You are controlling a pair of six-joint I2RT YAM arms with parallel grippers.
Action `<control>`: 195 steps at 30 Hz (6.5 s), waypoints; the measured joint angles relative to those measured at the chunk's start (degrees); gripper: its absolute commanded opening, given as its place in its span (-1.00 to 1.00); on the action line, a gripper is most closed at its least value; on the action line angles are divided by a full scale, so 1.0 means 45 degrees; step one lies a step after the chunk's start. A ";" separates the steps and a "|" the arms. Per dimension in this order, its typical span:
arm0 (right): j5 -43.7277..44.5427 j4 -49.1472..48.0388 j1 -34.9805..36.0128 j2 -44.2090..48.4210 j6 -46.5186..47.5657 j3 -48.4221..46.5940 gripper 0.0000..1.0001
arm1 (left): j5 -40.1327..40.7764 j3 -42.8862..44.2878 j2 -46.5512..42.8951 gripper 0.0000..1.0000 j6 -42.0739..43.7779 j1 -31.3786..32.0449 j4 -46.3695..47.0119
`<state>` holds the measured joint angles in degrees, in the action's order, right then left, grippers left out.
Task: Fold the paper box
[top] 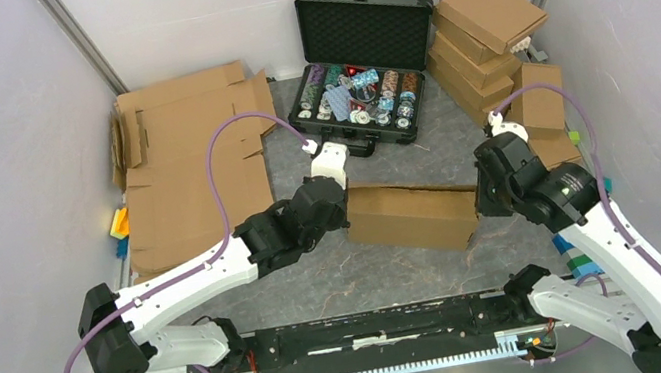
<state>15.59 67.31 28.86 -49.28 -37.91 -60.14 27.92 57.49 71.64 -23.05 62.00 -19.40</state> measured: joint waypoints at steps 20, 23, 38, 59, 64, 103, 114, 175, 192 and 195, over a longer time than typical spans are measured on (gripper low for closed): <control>0.0359 0.0860 -0.0010 -0.0374 0.0228 -0.1292 -0.78 | 0.0053 0.0019 0.0000 -0.82 0.0000 0.0053 -0.0058; 0.0306 0.0869 -0.0005 -0.0398 0.0194 -0.1370 -0.92 | 0.0044 0.0019 0.0000 -0.82 0.0000 0.0078 -0.0053; 0.0272 0.0034 -0.0010 0.0262 0.0180 -0.0403 -1.00 | 0.0044 0.0019 0.0000 -0.82 0.0000 0.0112 -0.0049; -0.0092 0.0593 0.0000 -0.0151 0.0126 -0.0393 -1.00 | 0.0068 0.0019 -0.0005 -0.82 0.0000 0.0194 -0.0068; -0.0010 0.0588 0.0000 -0.0243 0.0107 -0.0398 -1.00 | 0.0073 0.0019 -0.0005 -0.82 0.0000 0.0194 -0.0068; -0.0782 -0.0743 0.0015 0.0272 0.0869 -0.0262 0.19 | 0.0010 -0.0578 -0.1379 0.12 -0.0340 0.0296 -0.1117; -0.2050 -0.0806 0.0015 0.0665 0.1977 -0.0491 0.96 | -0.0641 -0.0199 -0.3235 1.00 -0.0063 0.0325 -0.3181; -0.4061 -0.7155 0.0024 0.8106 0.3580 0.8247 0.43 | -1.3376 0.9505 0.7713 -0.60 0.4838 -0.1069 -0.2715; -0.4342 -0.6980 0.0024 0.7592 0.3594 0.7363 0.96 | -1.3279 0.8014 0.7091 -0.45 0.4206 -0.1282 -0.1462; -0.4337 -0.6659 0.0024 0.7125 0.3623 0.6305 0.96 | -1.3245 0.8014 0.7087 -0.26 0.4075 -0.1433 -0.1443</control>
<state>-3.92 37.34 28.97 -17.21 -21.61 -31.77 -31.68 93.56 103.53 -4.71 55.55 -25.89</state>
